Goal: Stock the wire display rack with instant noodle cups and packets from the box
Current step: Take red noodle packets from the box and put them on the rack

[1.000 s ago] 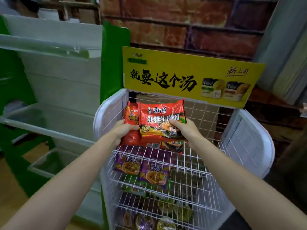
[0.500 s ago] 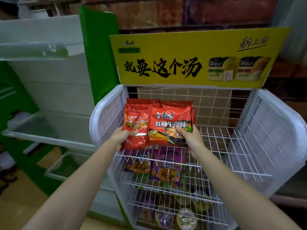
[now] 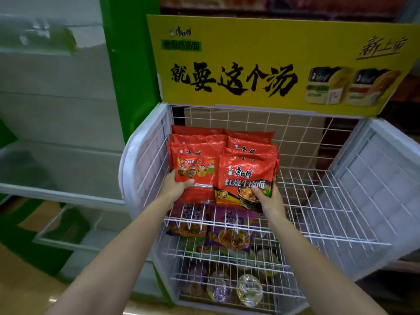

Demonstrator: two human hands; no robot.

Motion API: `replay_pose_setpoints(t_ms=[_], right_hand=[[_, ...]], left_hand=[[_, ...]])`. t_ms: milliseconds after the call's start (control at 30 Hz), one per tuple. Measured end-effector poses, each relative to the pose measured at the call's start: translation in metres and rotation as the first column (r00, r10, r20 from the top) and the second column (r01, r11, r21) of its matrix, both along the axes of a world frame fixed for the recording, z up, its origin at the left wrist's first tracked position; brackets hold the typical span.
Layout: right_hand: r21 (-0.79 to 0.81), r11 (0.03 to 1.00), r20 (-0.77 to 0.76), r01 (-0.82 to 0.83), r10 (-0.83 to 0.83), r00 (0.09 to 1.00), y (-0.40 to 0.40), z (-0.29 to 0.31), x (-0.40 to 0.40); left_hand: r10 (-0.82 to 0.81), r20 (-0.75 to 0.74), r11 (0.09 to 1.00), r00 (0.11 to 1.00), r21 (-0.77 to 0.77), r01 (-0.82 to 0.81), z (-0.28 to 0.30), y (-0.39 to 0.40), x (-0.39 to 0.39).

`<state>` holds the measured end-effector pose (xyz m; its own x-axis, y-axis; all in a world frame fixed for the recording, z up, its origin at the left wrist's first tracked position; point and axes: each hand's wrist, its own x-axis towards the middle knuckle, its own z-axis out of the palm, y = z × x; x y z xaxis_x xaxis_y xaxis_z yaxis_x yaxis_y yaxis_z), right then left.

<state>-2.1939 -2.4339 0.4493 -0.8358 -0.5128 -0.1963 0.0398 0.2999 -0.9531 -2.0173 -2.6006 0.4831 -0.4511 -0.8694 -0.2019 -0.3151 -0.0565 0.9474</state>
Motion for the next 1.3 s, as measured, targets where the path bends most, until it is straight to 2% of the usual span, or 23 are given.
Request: replay_pose_setpoints(t_ms=[133,267,433,533,633,733,800,900,967,1033,1100,1200,1300], right_hand=[[0.051,0.999,-0.064,0.019,-0.016,0.998,-0.001,-0.004,0.000],[0.124,0.992,-0.138,0.035,-0.018,0.990,-0.004,-0.003,0.001],[0.275,0.952,-0.277,0.135,-0.056,0.959,-0.006,-0.003,-0.001],[0.369,0.894,-0.408,0.253,-0.089,0.909,-0.004,-0.001,0.001],[0.342,0.870,-0.574,0.355,-0.106,0.812,-0.003,0.008,0.011],[0.328,0.881,-0.676,0.342,-0.034,0.736,-0.010,0.015,0.025],[0.325,0.908,-0.677,0.265,0.028,0.736,-0.020,0.017,0.034],[0.316,0.948,-0.610,0.050,0.162,0.775,-0.035,0.026,0.048],[0.192,0.978,-0.509,-0.076,0.165,0.844,-0.046,0.037,0.058],[0.013,0.991,-0.274,-0.134,0.132,0.952,-0.057,0.053,0.067],[-0.093,0.983,0.029,-0.155,0.158,0.987,-0.066,0.070,0.074],[-0.198,0.968,0.315,-0.156,0.214,0.925,-0.074,0.084,0.076],[-0.391,0.915,0.480,-0.100,0.296,0.826,-0.082,0.084,0.070]], left_hand=[[0.023,-0.042,0.997,0.999,-0.076,-0.026,-0.016,-0.007,0.005],[0.053,-0.068,0.997,0.996,-0.048,-0.056,-0.027,-0.015,0.009],[0.047,-0.033,0.995,0.998,-0.088,-0.050,-0.034,-0.019,0.007],[0.040,-0.022,0.992,0.999,-0.115,-0.042,-0.035,-0.018,0.006],[0.031,-0.028,0.992,0.999,-0.125,-0.034,-0.036,-0.018,0.005],[0.053,-0.073,0.997,0.996,-0.058,-0.057,-0.035,-0.020,0.004],[0.067,-0.136,0.998,0.988,0.011,-0.067,-0.034,-0.020,0.005],[0.089,-0.203,0.996,0.975,0.011,-0.088,-0.023,-0.014,0.002],[0.108,-0.221,0.991,0.969,-0.051,-0.122,-0.010,-0.010,-0.004],[0.098,-0.264,0.975,0.960,-0.168,-0.146,0.006,-0.006,-0.009],[0.031,-0.333,0.934,0.943,-0.325,-0.145,0.022,-0.001,-0.008],[-0.141,-0.351,0.784,0.926,-0.611,-0.112,0.034,0.004,-0.001],[-0.244,-0.157,0.545,0.957,-0.838,0.002,0.027,0.004,0.007]])
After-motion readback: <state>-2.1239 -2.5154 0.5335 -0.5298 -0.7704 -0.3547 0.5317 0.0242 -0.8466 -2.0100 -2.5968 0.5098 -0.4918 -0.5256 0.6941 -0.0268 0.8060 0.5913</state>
